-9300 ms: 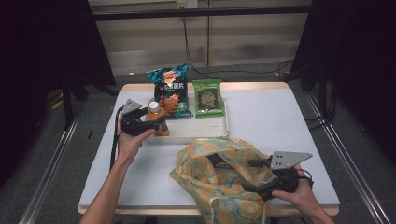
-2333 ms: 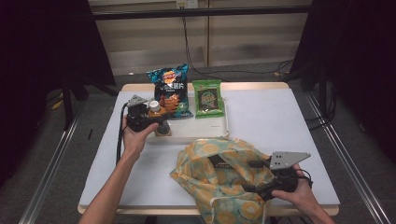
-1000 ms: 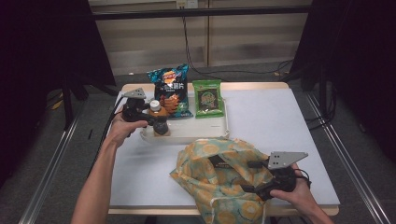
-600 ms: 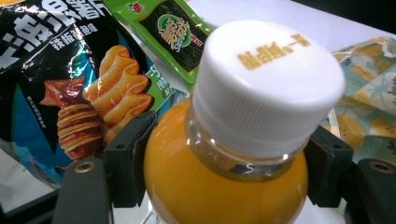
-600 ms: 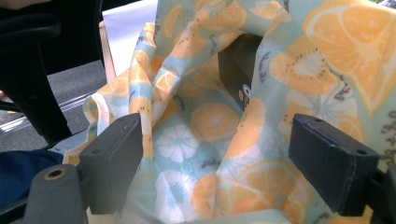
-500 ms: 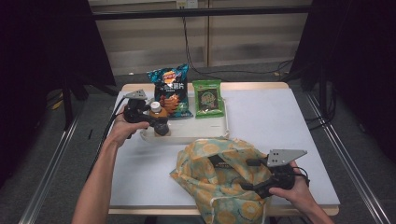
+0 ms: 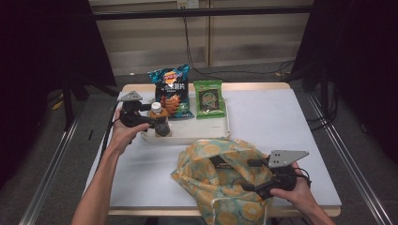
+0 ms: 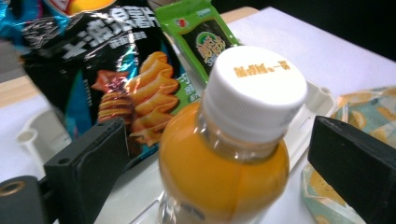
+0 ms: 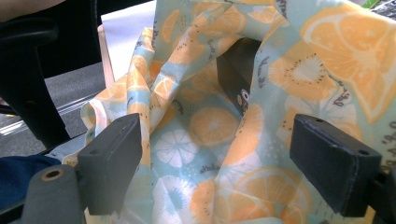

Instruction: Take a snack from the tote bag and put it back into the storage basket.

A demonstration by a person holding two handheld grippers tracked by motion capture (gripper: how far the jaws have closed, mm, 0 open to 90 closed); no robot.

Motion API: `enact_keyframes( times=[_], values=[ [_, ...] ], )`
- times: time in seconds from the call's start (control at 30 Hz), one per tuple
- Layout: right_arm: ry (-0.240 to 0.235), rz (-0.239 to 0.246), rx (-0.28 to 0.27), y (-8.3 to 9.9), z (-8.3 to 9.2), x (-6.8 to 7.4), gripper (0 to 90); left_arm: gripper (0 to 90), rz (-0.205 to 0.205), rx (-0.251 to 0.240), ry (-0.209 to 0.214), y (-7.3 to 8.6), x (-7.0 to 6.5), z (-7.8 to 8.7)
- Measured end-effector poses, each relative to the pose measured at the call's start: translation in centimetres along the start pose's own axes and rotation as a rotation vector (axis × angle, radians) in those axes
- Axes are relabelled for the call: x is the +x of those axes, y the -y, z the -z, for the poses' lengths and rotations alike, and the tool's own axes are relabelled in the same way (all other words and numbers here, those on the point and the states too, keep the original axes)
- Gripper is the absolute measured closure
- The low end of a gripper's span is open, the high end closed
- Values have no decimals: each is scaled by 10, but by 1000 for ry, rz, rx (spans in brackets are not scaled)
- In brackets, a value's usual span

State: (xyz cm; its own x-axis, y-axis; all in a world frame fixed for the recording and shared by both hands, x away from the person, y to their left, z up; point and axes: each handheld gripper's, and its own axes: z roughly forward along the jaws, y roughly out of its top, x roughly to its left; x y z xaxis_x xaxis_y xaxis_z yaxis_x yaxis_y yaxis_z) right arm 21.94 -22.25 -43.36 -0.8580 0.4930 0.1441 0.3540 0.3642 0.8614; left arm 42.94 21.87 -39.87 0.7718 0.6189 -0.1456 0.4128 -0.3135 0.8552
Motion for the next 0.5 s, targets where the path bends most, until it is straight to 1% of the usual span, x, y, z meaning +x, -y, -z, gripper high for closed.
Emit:
enact_keyframes(
  times=[0.03, 0.1, 0.2, 0.23, 0.27, 0.4, 0.43, 0.47, 0.5],
  values=[
    [1, -2, -1, 0, 0, 0, 170, 56, 8, -8, -25, 2, -1, 3],
    [5, -4, -3, 1, 1, 0, 177, 75, 14, -15, -19, 5, -3, 10],
    [13, -6, -7, 0, 1, -1, 188, 127, 23, -40, -34, 11, -6, 20],
    [15, -8, -7, -1, 1, -1, 193, 149, 34, -40, -33, 13, -7, 22],
    [19, -7, -8, -1, 1, -1, 195, 154, 36, -42, -38, 15, -8, 25],
    [34, -14, -7, -2, 0, -1, 236, 214, 54, -74, -33, 24, -11, 35],
    [44, -14, -5, -2, 1, -1, 250, 234, 68, -96, -26, 27, -13, 38],
    [50, -14, -7, -2, 1, -1, 259, 261, 68, -104, -43, 30, -16, 40],
    [54, -13, -8, -2, 1, -1, 279, 270, 69, -100, -32, 33, -18, 42]
  ],
)
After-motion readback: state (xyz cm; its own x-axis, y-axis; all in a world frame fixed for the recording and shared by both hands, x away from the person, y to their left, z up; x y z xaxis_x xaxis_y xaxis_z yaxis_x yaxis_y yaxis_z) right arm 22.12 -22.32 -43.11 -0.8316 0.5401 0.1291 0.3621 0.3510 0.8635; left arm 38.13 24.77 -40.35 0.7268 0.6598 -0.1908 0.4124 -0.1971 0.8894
